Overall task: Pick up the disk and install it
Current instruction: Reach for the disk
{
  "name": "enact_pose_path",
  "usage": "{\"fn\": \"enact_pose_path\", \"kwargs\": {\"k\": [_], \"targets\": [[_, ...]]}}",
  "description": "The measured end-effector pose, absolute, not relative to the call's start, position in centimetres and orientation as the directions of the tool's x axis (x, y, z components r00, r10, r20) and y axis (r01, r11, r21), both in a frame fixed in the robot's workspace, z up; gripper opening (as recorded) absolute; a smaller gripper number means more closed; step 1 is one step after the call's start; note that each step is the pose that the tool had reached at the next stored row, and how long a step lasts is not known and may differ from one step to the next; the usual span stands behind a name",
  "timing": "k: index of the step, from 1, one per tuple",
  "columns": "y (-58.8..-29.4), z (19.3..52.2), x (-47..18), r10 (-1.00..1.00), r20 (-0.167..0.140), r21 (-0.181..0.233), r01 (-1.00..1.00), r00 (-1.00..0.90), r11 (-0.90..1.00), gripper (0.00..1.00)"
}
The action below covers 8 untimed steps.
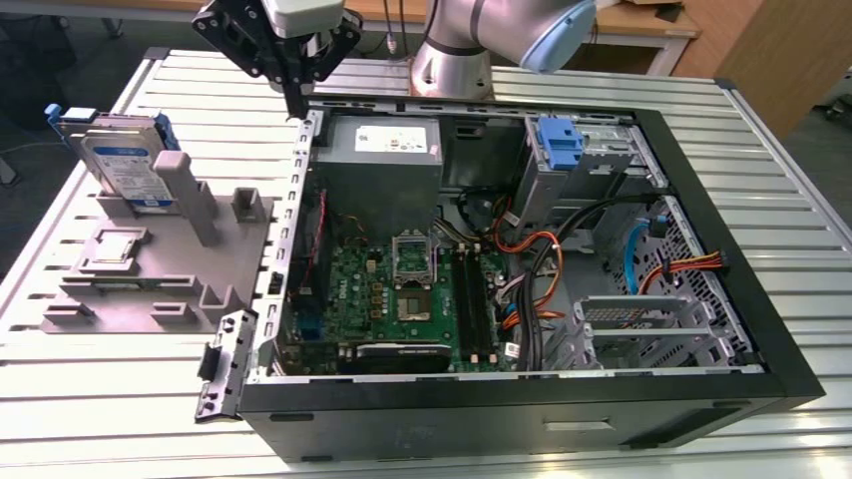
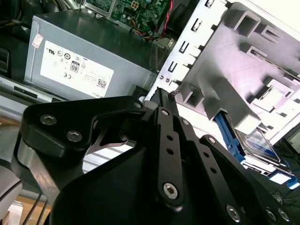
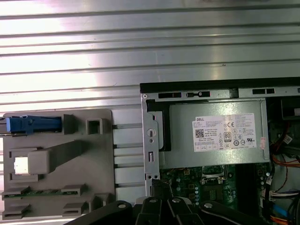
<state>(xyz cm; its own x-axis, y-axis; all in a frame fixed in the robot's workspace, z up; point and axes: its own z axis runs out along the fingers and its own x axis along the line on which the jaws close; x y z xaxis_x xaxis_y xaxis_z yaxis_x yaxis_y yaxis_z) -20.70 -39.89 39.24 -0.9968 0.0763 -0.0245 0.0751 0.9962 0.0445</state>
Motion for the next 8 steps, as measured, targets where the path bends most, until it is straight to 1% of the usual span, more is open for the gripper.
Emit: {"fn": "enact_pose_path", "kwargs": {"k": [8], "targets": [[-39.89,39.24,-21.00,0.076,-0.024,0.044,0.075,-0.997,0.996,0.10]]}}
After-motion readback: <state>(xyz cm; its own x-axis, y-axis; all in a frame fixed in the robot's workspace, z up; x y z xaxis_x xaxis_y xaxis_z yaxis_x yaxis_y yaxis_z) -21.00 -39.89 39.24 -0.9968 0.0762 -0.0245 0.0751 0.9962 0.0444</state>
